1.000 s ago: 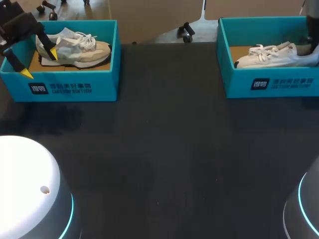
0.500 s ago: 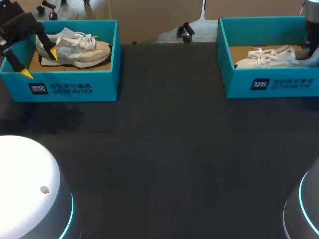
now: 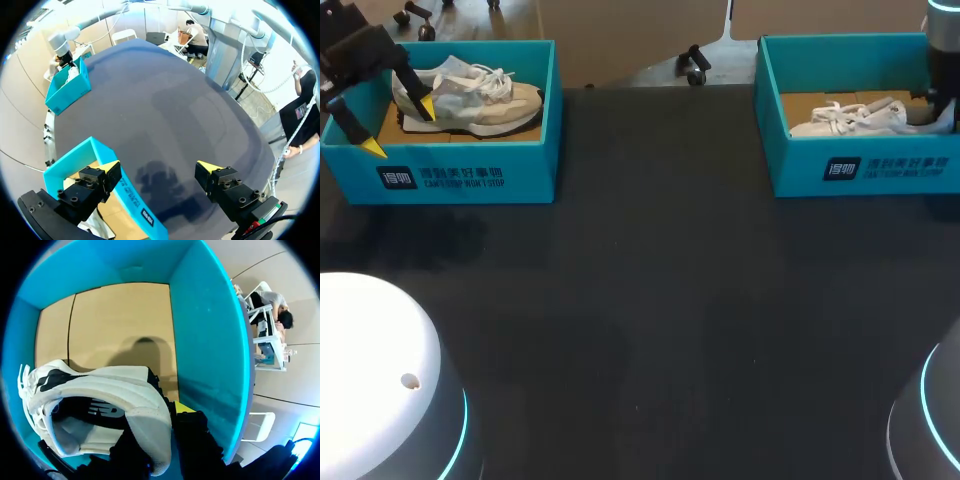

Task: Take the shoe out of the shoebox, open the shoe tongue, remove and reinsert the insole, then place the shoe into the shoebox

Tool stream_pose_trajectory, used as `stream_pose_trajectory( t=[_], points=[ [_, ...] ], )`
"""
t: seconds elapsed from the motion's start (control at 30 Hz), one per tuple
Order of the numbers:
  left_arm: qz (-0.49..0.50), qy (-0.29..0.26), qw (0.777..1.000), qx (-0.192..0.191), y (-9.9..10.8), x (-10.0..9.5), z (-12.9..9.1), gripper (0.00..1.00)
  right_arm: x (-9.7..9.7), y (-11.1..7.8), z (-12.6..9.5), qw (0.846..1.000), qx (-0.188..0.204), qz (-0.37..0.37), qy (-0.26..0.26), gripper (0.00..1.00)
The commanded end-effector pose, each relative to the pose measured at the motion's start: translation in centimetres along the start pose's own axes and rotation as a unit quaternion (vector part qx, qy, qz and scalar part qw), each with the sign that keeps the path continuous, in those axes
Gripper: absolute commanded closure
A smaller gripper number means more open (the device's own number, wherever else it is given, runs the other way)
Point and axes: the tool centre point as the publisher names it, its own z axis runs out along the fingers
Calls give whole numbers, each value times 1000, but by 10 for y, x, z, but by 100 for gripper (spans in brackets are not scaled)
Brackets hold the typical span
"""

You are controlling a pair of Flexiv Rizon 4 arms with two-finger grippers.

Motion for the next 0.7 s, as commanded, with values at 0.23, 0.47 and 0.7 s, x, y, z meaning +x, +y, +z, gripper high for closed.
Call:
stream_pose_trajectory(
  t=[0.23, 0.47, 0.7],
  points=[
    [0, 1, 1000, -1, 0, 0, 0, 0, 1, 2, 12, 1000, 8, -3, 4, 100],
    [0, 1, 1000, -1, 0, 0, 0, 0, 3, 2, 19, 1000, 12, -8, 10, 100],
    [0, 1, 1000, -1, 0, 0, 0, 0, 4, 2, 21, 1000, 13, -10, 14, 78]
  ],
)
